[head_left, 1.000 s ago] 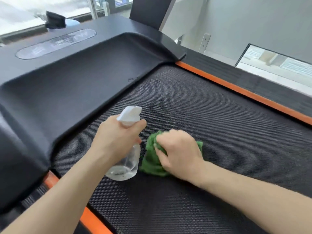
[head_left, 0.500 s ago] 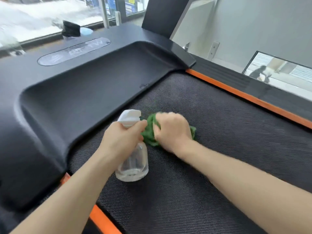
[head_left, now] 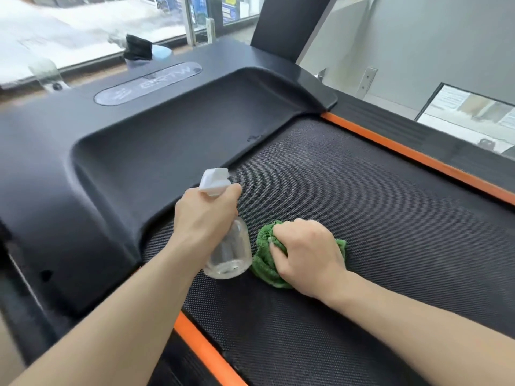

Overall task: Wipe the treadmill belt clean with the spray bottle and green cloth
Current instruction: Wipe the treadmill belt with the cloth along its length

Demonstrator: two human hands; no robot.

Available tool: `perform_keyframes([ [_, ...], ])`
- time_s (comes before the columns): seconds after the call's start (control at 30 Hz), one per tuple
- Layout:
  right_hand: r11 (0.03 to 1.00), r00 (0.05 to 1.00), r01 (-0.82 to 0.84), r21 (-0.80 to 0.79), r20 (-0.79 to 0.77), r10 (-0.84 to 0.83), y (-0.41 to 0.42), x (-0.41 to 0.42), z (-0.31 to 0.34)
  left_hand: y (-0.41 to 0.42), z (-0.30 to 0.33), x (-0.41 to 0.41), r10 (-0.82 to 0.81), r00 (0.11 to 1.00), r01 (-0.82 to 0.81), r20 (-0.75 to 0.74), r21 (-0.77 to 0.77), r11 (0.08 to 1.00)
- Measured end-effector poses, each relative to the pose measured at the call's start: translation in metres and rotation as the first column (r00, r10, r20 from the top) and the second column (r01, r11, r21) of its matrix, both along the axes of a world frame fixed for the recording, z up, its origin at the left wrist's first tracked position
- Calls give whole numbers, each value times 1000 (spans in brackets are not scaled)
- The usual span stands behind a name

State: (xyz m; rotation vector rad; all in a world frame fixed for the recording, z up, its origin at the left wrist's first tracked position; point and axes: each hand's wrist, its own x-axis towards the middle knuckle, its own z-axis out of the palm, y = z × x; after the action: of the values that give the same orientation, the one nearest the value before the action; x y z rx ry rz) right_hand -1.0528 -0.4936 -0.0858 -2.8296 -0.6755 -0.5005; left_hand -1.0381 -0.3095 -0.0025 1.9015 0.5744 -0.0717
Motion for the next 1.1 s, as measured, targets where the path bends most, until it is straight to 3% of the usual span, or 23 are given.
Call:
perform_keyframes([
  [0.2, 1000, 999, -27, -6, -30, 27, 5, 31, 5, 11, -2, -12, -37, 997, 29, 66, 116, 993],
  [0.37, 964, 960, 266, -16, -91, -266, 57, 156, 14, 19, -16, -14, 16, 995, -23, 99, 69, 997],
  [0.47, 925, 918, 377, -46, -114, -379, 72, 182, 19, 18, -15, -11, -8, 996, 1, 92, 78, 997],
  [0.6, 993, 992, 115, 9, -54, -114, 52, 100, 12, 15, -9, -13, -10, 998, 5, 69, 77, 997],
  [0.7, 994, 990, -107, 34, -86, 109, 36, 25, 8, 19, -12, -14, 23, 998, -26, 63, 43, 999],
  [0.8, 965, 966, -258, -41, -39, 257, 27, 34, 6, 19, -11, -20, 33, 995, -35, 91, 25, 999],
  [0.83, 973, 977, -213, -88, -3, 214, 28, 57, 8, 20, -11, -20, 29, 995, -32, 95, 31, 999],
  [0.9, 994, 997, 74, -79, -11, -75, 31, 114, 12, 23, -12, -21, 35, 996, -35, 76, 4, 999],
  [0.97, 920, 917, 387, -60, -73, -391, 30, 157, 12, 26, -13, -23, 35, 998, -34, 56, -26, 999],
  [1.03, 891, 889, 447, -78, -74, -453, 37, 166, 10, 32, -16, -27, 47, 998, -45, 32, -63, 997],
  [1.1, 933, 930, 354, -69, -78, -359, 49, 144, 10, 37, -15, -37, 44, 999, -42, 14, -99, 994],
])
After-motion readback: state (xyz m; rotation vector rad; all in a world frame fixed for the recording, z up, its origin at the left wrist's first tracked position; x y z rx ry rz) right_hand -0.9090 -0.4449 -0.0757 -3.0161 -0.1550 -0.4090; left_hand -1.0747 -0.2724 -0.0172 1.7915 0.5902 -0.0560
